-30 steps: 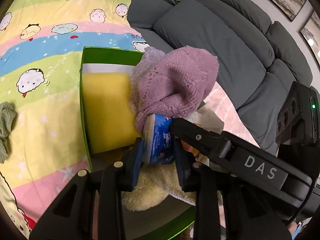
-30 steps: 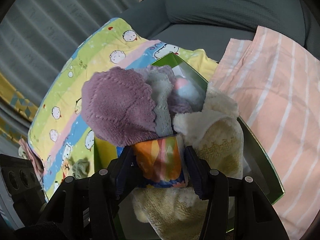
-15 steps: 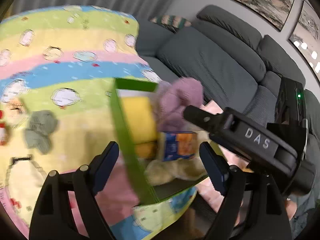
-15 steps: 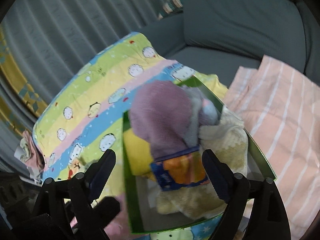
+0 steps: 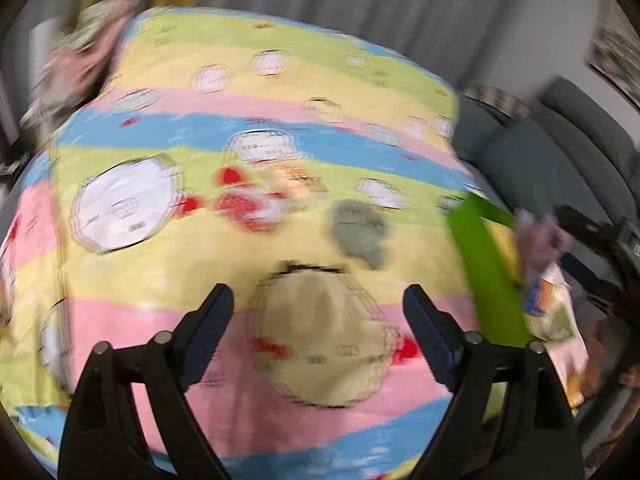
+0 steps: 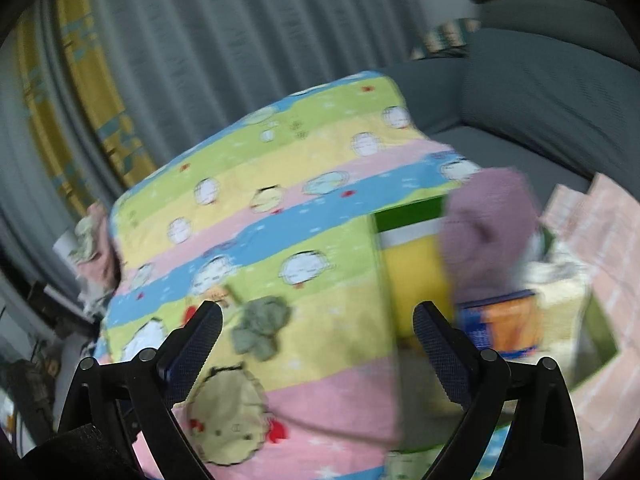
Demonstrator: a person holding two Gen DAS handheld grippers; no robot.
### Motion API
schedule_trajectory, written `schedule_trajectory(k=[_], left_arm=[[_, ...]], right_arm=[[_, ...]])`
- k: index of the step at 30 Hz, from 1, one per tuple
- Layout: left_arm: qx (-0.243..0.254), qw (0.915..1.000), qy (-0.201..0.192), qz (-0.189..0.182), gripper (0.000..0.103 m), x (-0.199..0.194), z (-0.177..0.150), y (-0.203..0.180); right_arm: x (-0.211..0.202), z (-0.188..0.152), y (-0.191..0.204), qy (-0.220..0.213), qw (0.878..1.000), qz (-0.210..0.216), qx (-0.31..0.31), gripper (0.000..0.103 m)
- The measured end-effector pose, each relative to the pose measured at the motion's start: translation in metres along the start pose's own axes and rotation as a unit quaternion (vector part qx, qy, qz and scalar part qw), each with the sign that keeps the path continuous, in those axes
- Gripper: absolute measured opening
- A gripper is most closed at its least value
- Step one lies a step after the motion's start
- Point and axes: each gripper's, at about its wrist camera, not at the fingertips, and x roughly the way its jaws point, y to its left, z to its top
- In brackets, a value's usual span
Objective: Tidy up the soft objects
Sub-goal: 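Return the right gripper to the sheet and grasp the red-white sock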
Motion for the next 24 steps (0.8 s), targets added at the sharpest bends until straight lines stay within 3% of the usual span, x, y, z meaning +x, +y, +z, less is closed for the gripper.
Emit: schedule_trajectory(k=[5,10,13,19,24], left_arm=[[-0.088,0.9924,-0.007,0.085,0.093,0.002,-0.010,0.077],[-0.135,0.9854,0.006,0.103,0.093,0.002,-0.014,0.114],[-0.132,0.9833,0.008,0.125,0.093,0.000,-0.014,0.119],[-0.130,0.9830,0.011,0.129,0.093,-0.009,-0.017,0.133],[-0.132,0.9825,0.007,0.131,0.093,-0.016,-0.017,0.141]], right_arm=[[0.037,-0.020,0.049,0.038,0.996,0.071,-0.037,0.097],[0.088,-0.035,0.103,0.108,0.986,0.104,-0.068,0.097],[0.132,-0.044,0.135,0.165,0.976,0.117,-0.077,0.097],[0.208,-0.054,0.172,0.227,0.969,0.072,-0.061,0.097],[0.245,-0.065,0.181,0.258,0.964,0.045,-0.053,0.093]])
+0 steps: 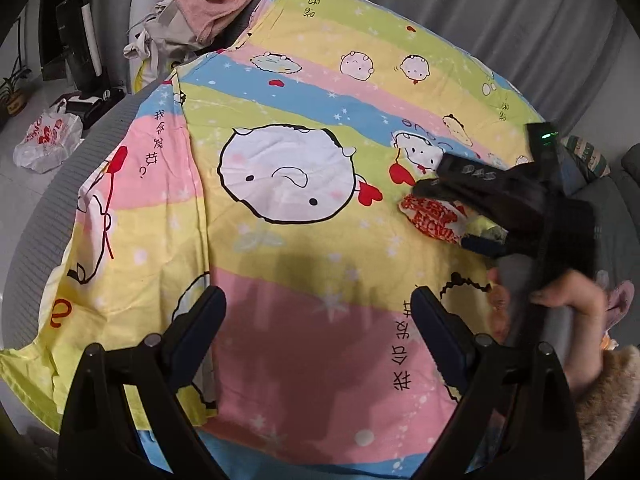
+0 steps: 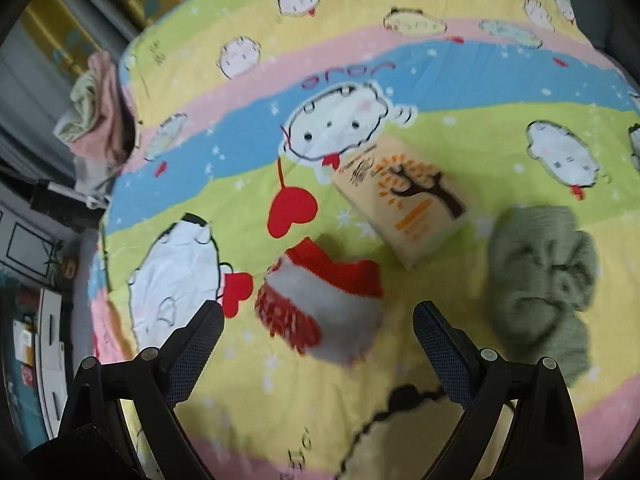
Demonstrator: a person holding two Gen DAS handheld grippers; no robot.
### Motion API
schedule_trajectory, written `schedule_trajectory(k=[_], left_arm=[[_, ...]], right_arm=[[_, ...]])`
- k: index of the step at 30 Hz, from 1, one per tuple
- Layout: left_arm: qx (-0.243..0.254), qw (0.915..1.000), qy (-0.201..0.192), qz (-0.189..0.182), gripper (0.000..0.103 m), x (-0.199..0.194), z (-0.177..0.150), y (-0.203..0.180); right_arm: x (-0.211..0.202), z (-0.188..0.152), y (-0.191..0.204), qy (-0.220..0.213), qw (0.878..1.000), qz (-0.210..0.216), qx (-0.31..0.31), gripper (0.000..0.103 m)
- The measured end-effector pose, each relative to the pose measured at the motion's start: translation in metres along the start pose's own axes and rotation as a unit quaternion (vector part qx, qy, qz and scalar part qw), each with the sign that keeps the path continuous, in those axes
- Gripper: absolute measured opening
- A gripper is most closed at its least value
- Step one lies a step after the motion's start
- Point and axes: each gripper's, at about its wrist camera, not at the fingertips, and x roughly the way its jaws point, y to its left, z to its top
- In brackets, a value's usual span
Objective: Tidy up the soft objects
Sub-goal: 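Return the right gripper to the sheet and grasp the red-white sock, then lift the red-white sock and carry it over the box with the right gripper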
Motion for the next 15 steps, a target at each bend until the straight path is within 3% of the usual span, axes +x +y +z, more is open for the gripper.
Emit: schedule_trajectory(k=[4,5,9,15], left_arm=[[-0.007,1.0000,-0.001,-0.007,0.093,-0.002,0.003,0.003],[-0.007,0.9999,-0.001,-0.008,0.093,-0.002,0.003,0.004],[-0.007,0.9999,0.000,-0.009,0.093,-0.004,0.003,0.005],[-0.010,0.9999,-0.001,-0.014,0.093,-0.005,0.002,0.004]], right_arm=[[0.010,-0.001,0.001,-0.014,1.000,-0.024,-0.012,0.074],[0.008,-0.001,0.002,-0.026,0.999,-0.018,-0.023,0.059],[0.000,-0.004,0.001,-0.027,0.999,0.002,-0.027,0.050],[-0.040,-0.038,-0.005,-0.011,0.997,0.056,-0.044,0.050]])
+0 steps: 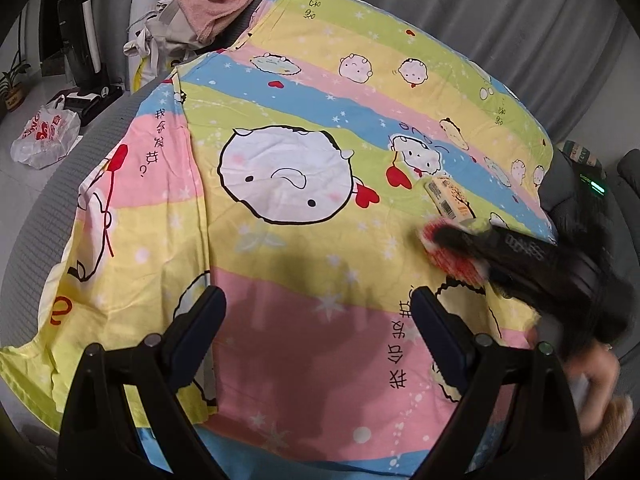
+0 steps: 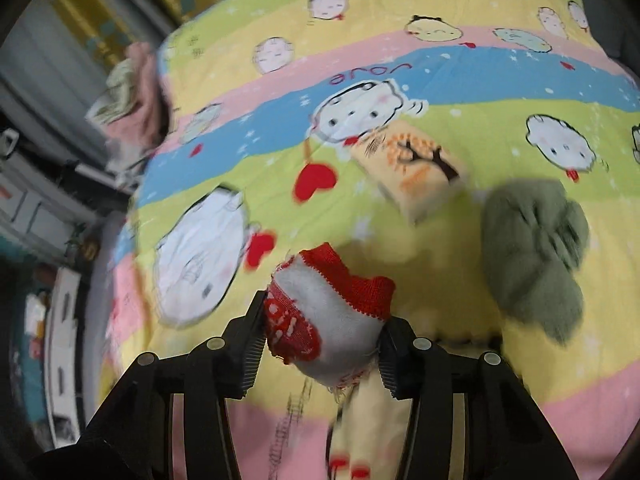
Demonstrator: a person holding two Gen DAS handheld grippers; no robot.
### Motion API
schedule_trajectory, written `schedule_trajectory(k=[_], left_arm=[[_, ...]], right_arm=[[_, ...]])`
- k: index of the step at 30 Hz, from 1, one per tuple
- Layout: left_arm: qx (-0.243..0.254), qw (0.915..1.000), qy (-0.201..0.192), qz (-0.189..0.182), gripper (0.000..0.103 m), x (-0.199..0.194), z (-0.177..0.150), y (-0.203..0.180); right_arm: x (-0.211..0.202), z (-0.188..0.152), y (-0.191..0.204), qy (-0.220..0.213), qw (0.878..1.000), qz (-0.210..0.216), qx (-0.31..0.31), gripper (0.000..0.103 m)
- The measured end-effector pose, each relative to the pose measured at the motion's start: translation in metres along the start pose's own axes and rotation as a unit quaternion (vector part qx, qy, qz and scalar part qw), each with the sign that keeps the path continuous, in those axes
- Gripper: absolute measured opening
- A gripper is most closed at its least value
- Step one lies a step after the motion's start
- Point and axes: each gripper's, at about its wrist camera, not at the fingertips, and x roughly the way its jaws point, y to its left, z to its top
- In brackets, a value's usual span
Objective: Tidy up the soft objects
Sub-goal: 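Lift the red-white sock and carry it over the box with the right gripper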
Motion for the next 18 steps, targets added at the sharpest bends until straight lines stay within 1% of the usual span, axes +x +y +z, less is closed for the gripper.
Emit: schedule_trajectory(k=[3,5,8,10,12,13,15,16,18], left_arm=[[0.002,1.0000,0.001,0.000,0.093,0.001,-0.001,-0.002],[0.003,1.0000,0.006,-0.003,0.093,0.003,-0.003,-0.005],[0.005,0.9998,0.015,-0.013,0.093,0.006,-0.007,-0.011],[0.009,0.9996,0.019,-0.019,0.093,0.008,-0.010,-0.015],[0.018,0.9991,0.026,-0.027,0.093,0.010,-0.015,-0.023],[0.021,0.9989,0.029,-0.029,0.093,0.012,-0.017,-0.026],[0.024,0.9985,0.036,-0.033,0.093,0.014,-0.021,-0.031],[0.023,0.9982,0.040,-0.038,0.093,0.016,-0.023,-0.033],[0.020,0.9971,0.050,-0.054,0.093,0.018,-0.026,-0.036]], right_arm=[[-0.028,-0.027,0.001,0.006,0.999,0.032,-0.009,0.050],[-0.040,-0.043,0.000,0.010,0.999,0.048,-0.012,0.050],[-0.047,-0.062,-0.007,0.028,0.998,0.063,-0.007,0.051],[-0.045,-0.071,-0.014,0.042,0.997,0.067,-0.002,0.054],[-0.043,-0.075,-0.021,0.045,0.997,0.058,-0.002,0.062],[-0.044,-0.077,-0.025,0.041,0.998,0.047,0.002,0.064],[-0.051,-0.079,-0.031,0.025,1.000,0.016,-0.003,0.073],[-0.056,-0.079,-0.034,0.015,1.000,0.007,-0.008,0.075],[-0.066,-0.077,-0.039,-0.002,1.000,0.005,-0.007,0.081]])
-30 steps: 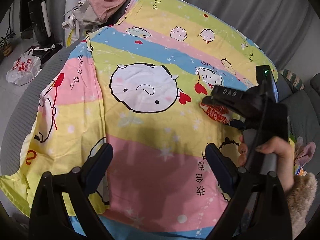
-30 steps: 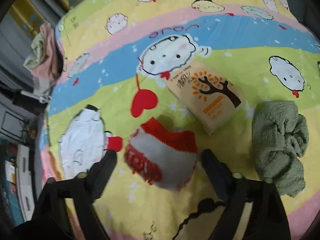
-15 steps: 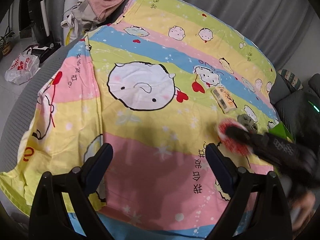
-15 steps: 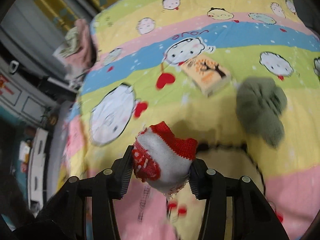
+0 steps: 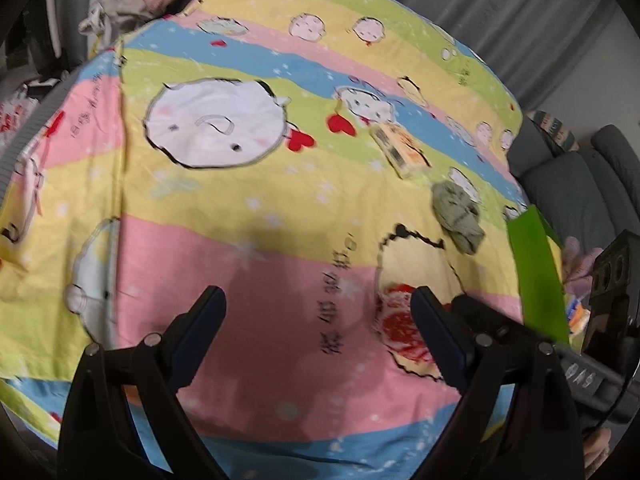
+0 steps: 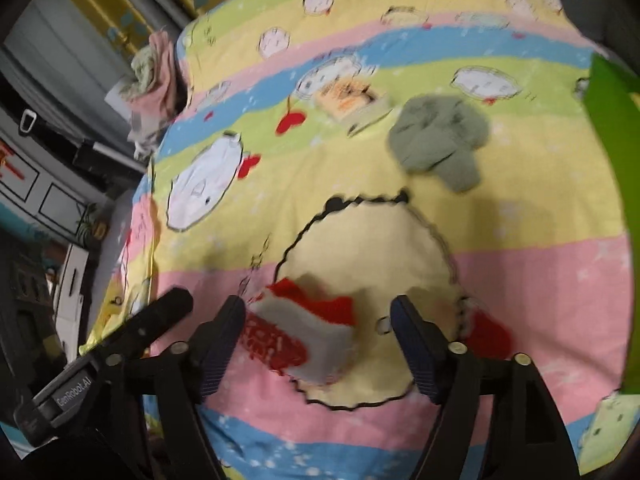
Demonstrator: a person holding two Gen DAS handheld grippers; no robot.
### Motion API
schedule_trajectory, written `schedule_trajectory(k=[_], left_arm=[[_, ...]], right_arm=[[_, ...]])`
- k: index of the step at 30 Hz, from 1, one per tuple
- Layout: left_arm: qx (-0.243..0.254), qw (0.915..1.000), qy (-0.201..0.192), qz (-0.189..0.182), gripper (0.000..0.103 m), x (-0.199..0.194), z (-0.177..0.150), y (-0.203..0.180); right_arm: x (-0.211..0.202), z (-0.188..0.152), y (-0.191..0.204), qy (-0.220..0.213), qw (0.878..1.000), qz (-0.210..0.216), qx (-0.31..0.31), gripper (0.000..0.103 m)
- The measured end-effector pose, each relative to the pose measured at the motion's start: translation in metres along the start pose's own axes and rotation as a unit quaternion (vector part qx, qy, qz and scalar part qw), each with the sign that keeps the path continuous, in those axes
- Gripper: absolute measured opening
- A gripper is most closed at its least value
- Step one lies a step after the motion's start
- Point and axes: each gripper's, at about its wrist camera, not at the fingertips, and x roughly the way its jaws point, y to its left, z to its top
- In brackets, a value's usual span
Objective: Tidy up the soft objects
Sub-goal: 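Lift the red-white sock and carry it over the box with the right gripper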
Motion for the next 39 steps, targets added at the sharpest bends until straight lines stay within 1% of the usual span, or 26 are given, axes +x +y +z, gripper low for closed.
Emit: schedule_trajectory(k=[1,3,4,6,7,9,10,12,14,15,16,17,18,22,25,28,29,31,32,33,34,37,38,39], left_arm=[[-0.001,1.0000,0.004,-0.008,0.093,0.001,-0.001,-0.001],[0.002,0.9997,0.013,-0.022,0.092,0.004,-0.005,-0.007],[0.005,0.9995,0.016,-0.028,0.092,0.004,-0.007,-0.010],[0.016,0.9982,0.027,-0.051,0.091,0.008,-0.012,-0.020],[0.022,0.9974,0.033,-0.060,0.089,0.009,-0.014,-0.024],[0.038,0.9955,0.044,-0.075,0.081,0.016,-0.021,-0.035],[0.043,0.9949,0.050,-0.077,0.076,0.019,-0.023,-0.038],[0.053,0.9934,0.065,-0.078,0.074,0.029,-0.030,-0.048],[0.062,0.9939,0.057,-0.071,0.051,0.031,-0.031,-0.052],[0.066,0.9935,0.050,-0.078,0.046,0.031,-0.031,-0.055],[0.065,0.9928,0.052,-0.086,0.046,0.032,-0.030,-0.055],[0.061,0.9915,0.056,-0.101,0.045,0.033,-0.029,-0.056],[0.060,0.9915,0.056,-0.101,0.044,0.034,-0.029,-0.057],[0.071,0.9921,0.045,-0.093,0.041,0.033,-0.028,-0.063],[0.094,0.9911,0.027,-0.091,0.041,0.027,-0.024,-0.077],[0.117,0.9868,-0.005,-0.112,0.041,0.013,-0.018,-0.099],[0.124,0.9851,-0.015,-0.119,0.041,0.008,-0.016,-0.106],[0.144,0.9790,-0.041,-0.138,0.040,-0.003,-0.012,-0.126],[0.159,0.9739,-0.057,-0.152,0.040,-0.008,-0.010,-0.140],[0.170,0.9703,-0.064,-0.160,0.040,-0.010,-0.009,-0.149],[0.183,0.9650,-0.071,-0.174,0.040,-0.011,-0.008,-0.162],[0.202,0.9532,-0.079,-0.211,0.039,-0.012,-0.008,-0.190],[0.212,0.9470,-0.081,-0.227,0.039,-0.011,-0.009,-0.206],[0.219,0.9434,-0.081,-0.236,0.039,-0.010,-0.010,-0.216]], right_arm=[[-0.005,0.001,-0.004,-0.007,1.000,0.007,0.006,0.081],[-0.016,0.004,-0.014,-0.015,0.999,0.035,0.026,0.082],[-0.018,0.005,-0.017,-0.016,0.998,0.043,0.031,0.082],[-0.020,0.006,-0.021,-0.014,0.998,0.056,0.038,0.082],[-0.018,0.006,-0.022,-0.011,0.997,0.059,0.039,0.082],[-0.009,0.005,-0.023,0.000,0.997,0.072,0.039,0.082],[-0.003,0.005,-0.022,0.006,0.996,0.079,0.040,0.081],[0.012,0.006,-0.022,0.029,0.995,0.089,0.047,0.076],[0.029,0.004,-0.023,0.053,0.993,0.090,0.059,0.071],[0.033,0.004,-0.024,0.055,0.992,0.093,0.061,0.068],[0.034,0.004,-0.023,0.051,0.992,0.093,0.061,0.066],[0.034,0.004,-0.021,0.048,0.993,0.093,0.057,0.060],[0.033,0.003,-0.019,0.050,0.992,0.098,0.054,0.056],[0.029,0.003,-0.024,0.043,0.990,0.111,0.073,0.055],[0.009,0.007,-0.030,0.013,0.990,0.112,0.080,0.055],[-0.024,0.013,-0.035,-0.034,0.990,0.112,0.084,0.055],[-0.040,0.015,-0.038,-0.056,0.989,0.109,0.085,0.055],[-0.064,0.019,-0.045,-0.090,0.987,0.101,0.091,0.055],[-0.078,0.020,-0.049,-0.109,0.985,0.092,0.094,0.055],[-0.089,0.020,-0.054,-0.124,0.984,0.083,0.098,0.055],[-0.100,0.020,-0.059,-0.141,0.982,0.074,0.103,0.055],[-0.135,0.019,-0.082,-0.185,0.974,0.050,0.121,0.055],[-0.147,0.018,-0.091,-0.200,0.970,0.042,0.131,0.055],[-0.156,0.017,-0.100,-0.211,0.967,0.037,0.139,0.055]])
